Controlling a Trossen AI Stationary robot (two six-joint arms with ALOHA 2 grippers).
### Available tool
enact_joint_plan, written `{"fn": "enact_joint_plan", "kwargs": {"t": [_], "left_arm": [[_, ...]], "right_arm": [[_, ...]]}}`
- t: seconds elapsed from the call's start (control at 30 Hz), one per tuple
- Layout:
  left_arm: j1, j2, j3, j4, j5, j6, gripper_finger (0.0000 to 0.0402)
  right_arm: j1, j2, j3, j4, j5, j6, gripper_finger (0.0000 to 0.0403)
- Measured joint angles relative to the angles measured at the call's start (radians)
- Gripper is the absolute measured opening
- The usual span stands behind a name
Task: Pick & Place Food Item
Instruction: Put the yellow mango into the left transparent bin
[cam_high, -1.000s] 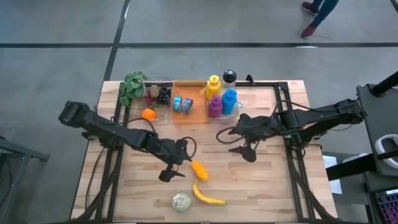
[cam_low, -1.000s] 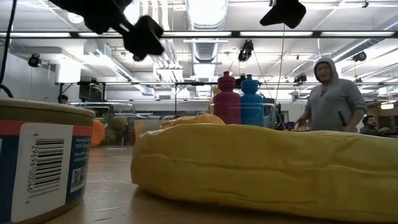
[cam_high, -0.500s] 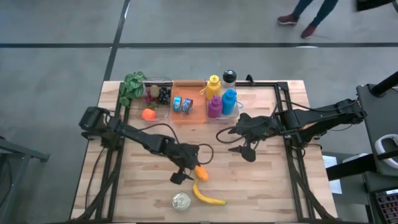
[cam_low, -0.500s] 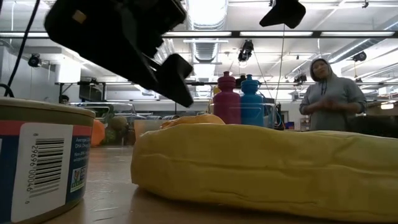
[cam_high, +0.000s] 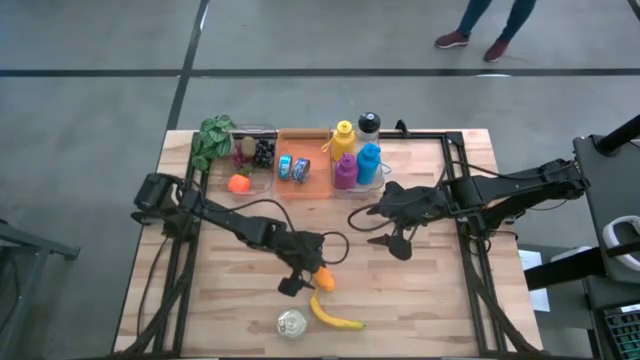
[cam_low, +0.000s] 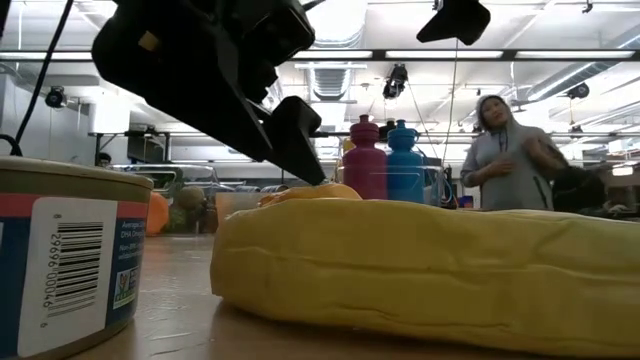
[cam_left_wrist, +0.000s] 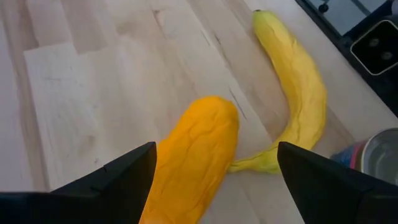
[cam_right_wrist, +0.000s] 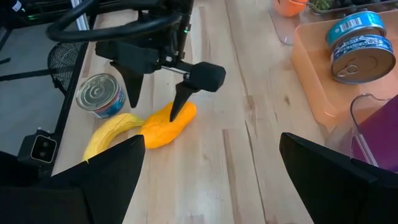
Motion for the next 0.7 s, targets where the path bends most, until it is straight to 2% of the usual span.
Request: {"fn": "enact_joint_plan", "kwargs": {"t": [0.13, 0.37, 0.7], "left_arm": [[0.0, 0.0, 0.0, 0.002, -0.001, 0.022, 0.0334], [0.005, 0.0, -0.001, 0.004, -0.061, 0.052, 0.0335], [0.015, 0.0, -0.018, 0.002, -0.072, 0.078, 0.0332]], "right_arm": [[0.0, 0.0, 0.0, 0.0, 0.0, -0.004, 0.037], [0.0, 0.0, 0.0, 0.0, 0.0, -0.007, 0.037], [0.0, 0.0, 0.0, 0.002, 0.018, -0.004, 0.037]]}}
